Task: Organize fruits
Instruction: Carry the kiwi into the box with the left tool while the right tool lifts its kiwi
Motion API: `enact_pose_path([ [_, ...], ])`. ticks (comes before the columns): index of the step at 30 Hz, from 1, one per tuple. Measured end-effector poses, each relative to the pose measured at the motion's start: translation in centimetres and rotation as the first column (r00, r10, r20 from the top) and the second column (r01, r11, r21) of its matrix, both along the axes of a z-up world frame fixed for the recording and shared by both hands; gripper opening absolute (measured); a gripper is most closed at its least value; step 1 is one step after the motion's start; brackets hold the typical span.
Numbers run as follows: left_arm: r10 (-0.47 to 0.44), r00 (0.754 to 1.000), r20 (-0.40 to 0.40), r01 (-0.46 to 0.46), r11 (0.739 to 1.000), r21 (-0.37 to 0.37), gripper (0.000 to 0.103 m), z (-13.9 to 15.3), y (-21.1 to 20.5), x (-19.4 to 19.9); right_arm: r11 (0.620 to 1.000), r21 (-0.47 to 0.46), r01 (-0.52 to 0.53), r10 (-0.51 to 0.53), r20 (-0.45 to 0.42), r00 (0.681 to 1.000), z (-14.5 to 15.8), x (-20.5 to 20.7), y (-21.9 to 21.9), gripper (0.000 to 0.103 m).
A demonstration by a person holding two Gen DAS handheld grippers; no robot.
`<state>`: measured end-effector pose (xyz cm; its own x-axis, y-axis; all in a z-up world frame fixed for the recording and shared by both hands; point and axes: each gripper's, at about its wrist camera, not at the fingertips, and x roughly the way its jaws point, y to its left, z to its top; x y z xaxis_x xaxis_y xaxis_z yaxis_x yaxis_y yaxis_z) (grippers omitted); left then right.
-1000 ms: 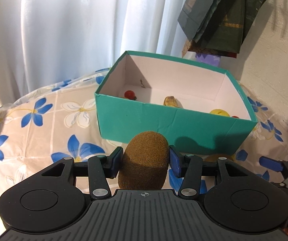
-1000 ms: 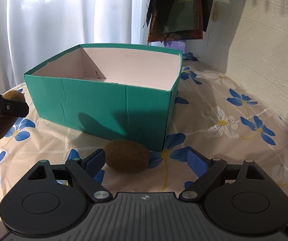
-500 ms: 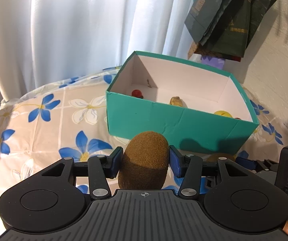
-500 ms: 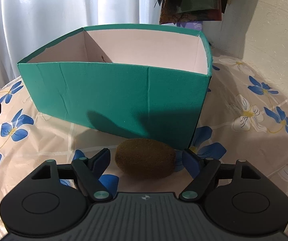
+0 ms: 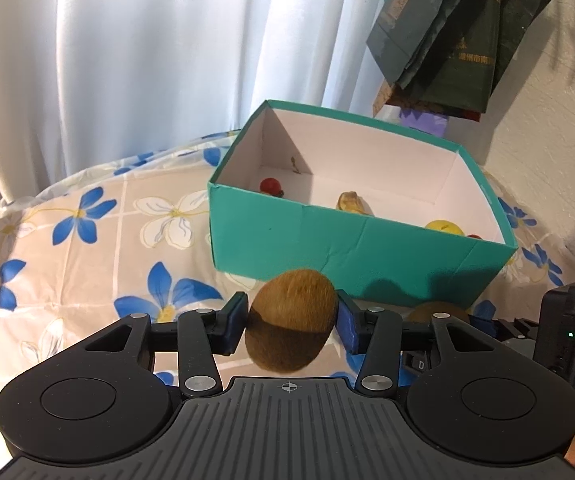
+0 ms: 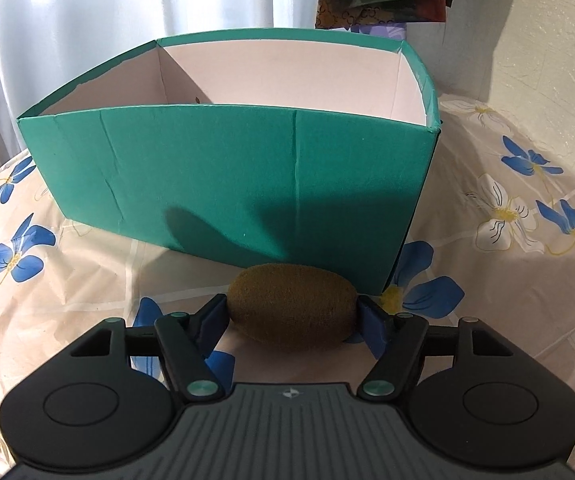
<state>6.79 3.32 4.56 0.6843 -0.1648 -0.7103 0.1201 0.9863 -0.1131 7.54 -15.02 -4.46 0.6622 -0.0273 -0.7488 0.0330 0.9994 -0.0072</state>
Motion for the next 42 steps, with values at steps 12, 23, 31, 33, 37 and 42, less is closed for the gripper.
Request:
enact_pose_path([
  [12, -0.002, 0.997, -0.079, 0.002, 1.000, 0.004, 0.045, -2.9, 0.0, 0.8, 1.000, 0.003, -0.007, 0.007, 0.001, 1.000, 0.1, 0.0, -0.1, 0.068],
  [23, -0.016, 0.998, -0.060, 0.016, 1.000, 0.003, 0.045, -1.9, -0.4, 0.8, 1.000, 0.010, 0.002, -0.002, 0.023, 1.000, 0.8, -0.5, -0.4, 0.067],
  [31, -0.026, 0.999, -0.044, 0.026, 1.000, 0.011, 0.045, -0.7, -1.0, 1.0, 1.000, 0.012, 0.027, -0.028, 0.050, 0.998, 2.5, -2.0, -1.3, 0.067],
  [33, -0.030, 0.999, -0.039, 0.030, 0.999, 0.011, 0.045, -0.3, -1.2, 1.0, 0.999, 0.013, 0.034, -0.035, 0.063, 0.997, 3.2, -2.5, -1.7, 0.067],
  [37, -0.043, 0.999, -0.015, 0.043, 0.999, 0.019, 0.045, 0.5, -1.9, 1.1, 0.999, 0.013, 0.050, -0.051, 0.089, 0.995, 4.3, -3.4, -2.2, 0.067],
  [42, -0.059, 0.998, 0.011, 0.059, 0.998, 0.023, 0.045, 1.5, -2.6, 1.4, 0.998, 0.016, 0.066, -0.068, 0.125, 0.990, 5.6, -4.5, -3.0, 0.067],
])
